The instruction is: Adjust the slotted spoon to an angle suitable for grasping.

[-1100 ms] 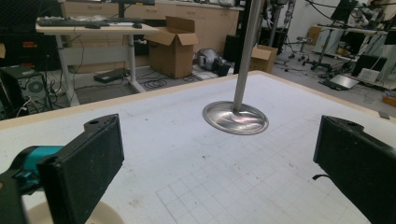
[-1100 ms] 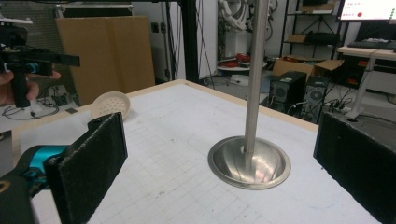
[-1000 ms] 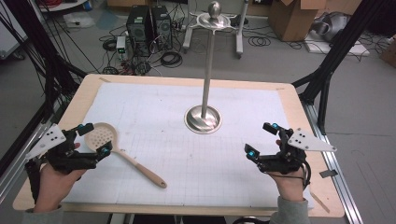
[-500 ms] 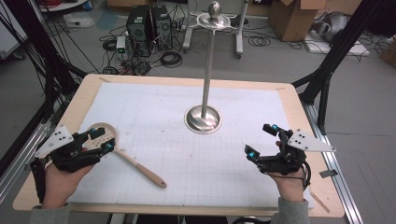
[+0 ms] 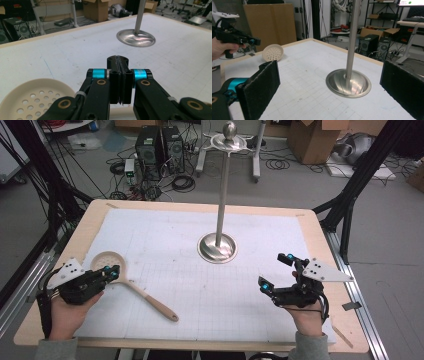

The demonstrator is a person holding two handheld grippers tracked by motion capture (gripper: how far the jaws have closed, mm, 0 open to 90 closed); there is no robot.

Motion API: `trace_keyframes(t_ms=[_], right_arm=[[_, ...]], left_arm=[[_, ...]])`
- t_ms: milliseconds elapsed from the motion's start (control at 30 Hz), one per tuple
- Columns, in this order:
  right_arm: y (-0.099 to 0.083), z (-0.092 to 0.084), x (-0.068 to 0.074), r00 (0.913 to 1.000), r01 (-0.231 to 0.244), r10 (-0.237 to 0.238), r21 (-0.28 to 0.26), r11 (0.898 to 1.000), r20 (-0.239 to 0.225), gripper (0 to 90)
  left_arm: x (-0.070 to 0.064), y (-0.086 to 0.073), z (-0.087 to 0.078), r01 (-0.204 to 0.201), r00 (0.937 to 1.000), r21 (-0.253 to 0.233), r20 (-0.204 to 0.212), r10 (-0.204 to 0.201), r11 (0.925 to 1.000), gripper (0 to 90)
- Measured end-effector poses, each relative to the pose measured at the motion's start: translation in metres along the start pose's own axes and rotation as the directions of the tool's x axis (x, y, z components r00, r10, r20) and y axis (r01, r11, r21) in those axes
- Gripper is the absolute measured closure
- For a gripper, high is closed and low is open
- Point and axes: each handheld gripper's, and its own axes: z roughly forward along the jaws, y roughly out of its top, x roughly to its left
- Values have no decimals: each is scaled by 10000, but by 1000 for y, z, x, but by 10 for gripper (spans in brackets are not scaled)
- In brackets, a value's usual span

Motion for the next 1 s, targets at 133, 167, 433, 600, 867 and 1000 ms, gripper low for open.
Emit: trace_keyframes(t_ms=[133, 167, 433, 600, 867, 1000], right_arm=[[0, 0, -1, 10000, 31, -31, -1, 10000, 13, 16], [-1, 0, -1, 10000, 24, -24, 32, 10000, 27, 16], [-5, -2, 0, 10000, -12, 11, 179, 9998, 43, 16], [-5, -3, 0, 10000, 11, -12, 204, 9998, 48, 16], [-8, -4, 1, 9999, 107, -109, 343, 9994, 68, 16], [-9, -4, 2, 10000, 35, -38, 391, 9992, 75, 16]], left_arm=[[-1, -4, 8, -175, 9998, 268, 75, 173, 9995, 890], [0, -8, 14, -236, 9997, 457, 113, 231, 9987, 891], [8, -21, 36, -232, 9993, 1228, 308, 196, 9922, 894], [10, -27, 46, -293, 9990, 1663, 388, 231, 9856, 895], [14, -33, 60, -109, 9992, 2198, 402, 21, 9755, 894], [15, -35, 64, -30, 9996, 2331, 283, -37, 9724, 895]])
